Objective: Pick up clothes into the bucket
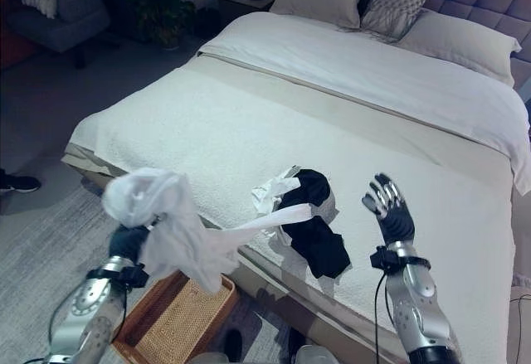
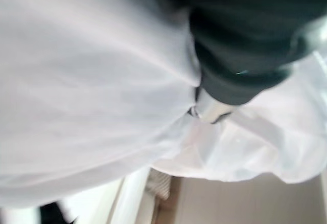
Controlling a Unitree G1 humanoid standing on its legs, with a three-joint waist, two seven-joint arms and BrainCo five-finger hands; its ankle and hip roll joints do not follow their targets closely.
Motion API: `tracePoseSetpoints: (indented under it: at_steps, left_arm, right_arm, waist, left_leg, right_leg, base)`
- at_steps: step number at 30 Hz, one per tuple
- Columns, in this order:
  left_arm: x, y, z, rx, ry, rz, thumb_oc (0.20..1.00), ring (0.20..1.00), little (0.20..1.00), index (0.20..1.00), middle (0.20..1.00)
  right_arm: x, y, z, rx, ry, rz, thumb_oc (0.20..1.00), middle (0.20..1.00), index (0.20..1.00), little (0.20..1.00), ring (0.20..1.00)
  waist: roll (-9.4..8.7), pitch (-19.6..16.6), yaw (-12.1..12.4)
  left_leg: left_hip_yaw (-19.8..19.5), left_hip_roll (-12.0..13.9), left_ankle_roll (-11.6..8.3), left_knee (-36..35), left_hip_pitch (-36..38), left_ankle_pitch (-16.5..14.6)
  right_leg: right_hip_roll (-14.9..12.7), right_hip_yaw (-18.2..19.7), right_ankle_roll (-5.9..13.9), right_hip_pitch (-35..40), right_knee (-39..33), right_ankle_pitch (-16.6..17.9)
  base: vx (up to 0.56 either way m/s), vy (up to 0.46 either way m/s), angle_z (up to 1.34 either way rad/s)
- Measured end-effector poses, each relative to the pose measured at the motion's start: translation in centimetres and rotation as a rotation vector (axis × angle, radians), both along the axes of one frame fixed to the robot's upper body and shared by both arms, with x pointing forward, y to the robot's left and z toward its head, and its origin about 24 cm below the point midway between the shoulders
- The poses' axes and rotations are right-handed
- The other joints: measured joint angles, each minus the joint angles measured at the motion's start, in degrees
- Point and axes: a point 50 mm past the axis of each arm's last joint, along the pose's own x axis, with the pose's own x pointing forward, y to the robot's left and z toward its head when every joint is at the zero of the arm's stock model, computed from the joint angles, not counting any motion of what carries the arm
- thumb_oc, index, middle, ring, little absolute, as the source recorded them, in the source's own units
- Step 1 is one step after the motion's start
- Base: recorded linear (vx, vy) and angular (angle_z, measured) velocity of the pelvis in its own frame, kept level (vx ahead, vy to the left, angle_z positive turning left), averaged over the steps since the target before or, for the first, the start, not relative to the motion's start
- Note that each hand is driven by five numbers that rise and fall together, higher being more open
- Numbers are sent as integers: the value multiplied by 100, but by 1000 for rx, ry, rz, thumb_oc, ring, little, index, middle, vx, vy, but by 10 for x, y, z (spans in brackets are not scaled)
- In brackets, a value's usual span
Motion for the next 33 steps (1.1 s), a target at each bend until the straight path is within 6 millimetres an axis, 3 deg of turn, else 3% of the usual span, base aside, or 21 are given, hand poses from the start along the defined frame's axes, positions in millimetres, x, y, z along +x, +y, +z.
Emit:
tracePoseSetpoints:
  at_steps: [3, 5, 7, 14, 19, 22, 25, 28, 30, 33]
  left_arm:
    - [0, 11, 14, 106, -56, 37, 200, 200, 200, 200, 200]
    - [2, 17, 17, 210, -49, 47, 200, 200, 200, 200, 200]
    - [3, 20, 15, 266, -41, 64, 200, 200, 200, 200, 200]
    - [21, 50, -26, 499, 168, 293, 200, 200, 200, 200, 200]
    - [34, 50, -26, 494, 164, 397, 200, 200, 200, 200, 200]
    - [42, 41, -22, 426, 124, 396, 200, 200, 200, 200, 200]
    - [53, 30, -2, 298, 15, 383, 200, 200, 200, 200, 200]
    - [67, 17, 32, 214, -138, 337, 200, 200, 200, 200, 200]
    - [85, 4, 77, 161, -319, 282, 200, 200, 200, 200, 200]
    - [99, -17, 122, 119, -480, 172, 200, 200, 200, 200, 200]
  right_arm:
    - [-4, -12, -32, -39, 156, -89, 1000, 1000, 1000, 1000, 1000]
    - [-4, -17, -40, -98, 211, -124, 1000, 1000, 1000, 1000, 1000]
    - [-1, -18, -41, -148, 225, -139, 1000, 1000, 1000, 1000, 1000]
    - [26, -24, -35, -290, 249, -232, 1000, 1000, 1000, 1000, 1000]
    - [40, -22, -31, -365, 257, -268, 1000, 1000, 1000, 1000, 1000]
    - [43, -20, -31, -376, 262, -271, 1000, 1000, 1000, 1000, 1000]
    - [44, -13, -35, -392, 272, -238, 1000, 1000, 1000, 1000, 1000]
    - [43, -5, -39, -408, 285, -200, 1000, 1000, 1000, 1000, 1000]
    - [45, 1, -40, -422, 282, -160, 1000, 1000, 1000, 1000, 1000]
    - [44, 5, -43, -423, 290, -128, 1000, 1000, 1000, 1000, 1000]
  waist:
    - [-15, 153, 3]
    - [31, 404, 9]
    - [49, 543, 1]
    - [-14, 1246, -6]
    - [-105, 1608, -5]
    - [-110, 1612, 13]
    - [-117, 1612, 15]
    - [-121, 1611, -3]
    - [-120, 1609, -29]
    - [-123, 1606, -96]
  left_leg:
    - [-12, -20, 6, 177, -319, 6]
    - [-9, -36, 9, 301, -471, 10]
    - [-12, -36, 5, 385, -607, 6]
    - [18, -11, -55, 815, -1361, -39]
    - [52, -17, -60, 940, -1598, -55]
    - [93, -11, -40, 934, -1602, -67]
    - [206, 2, 12, 931, -1551, -102]
    - [262, 8, 32, 920, -1408, -116]
    - [318, 12, 39, 918, -1323, -128]
    - [342, 5, 39, 922, -1318, -130]
  right_leg:
    - [-24, -12, 12, -276, 94, 10]
    - [-41, -17, 32, -396, 145, 31]
    - [-46, -17, 32, -521, 213, 30]
    - [-37, 46, -13, -1292, 628, 11]
    - [-29, 165, -24, -1549, 707, 40]
    - [-20, 201, -46, -1546, 658, 77]
    - [8, 310, -66, -1508, 578, 163]
    - [19, 361, -69, -1372, 523, 195]
    - [18, 407, -62, -1286, 488, 201]
    - [17, 452, -47, -1295, 487, 195]
  base:
    - [-115, 23, 2]
    - [-124, 36, -2]
    - [-80, 37, -2]
    - [-58, 47, -4]
    - [-10, 37, -8]
    - [35, 34, -7]
    - [24, 27, -18]
    - [8, 16, -10]
    - [-3, 2, -9]
    - [2, 0, -5]
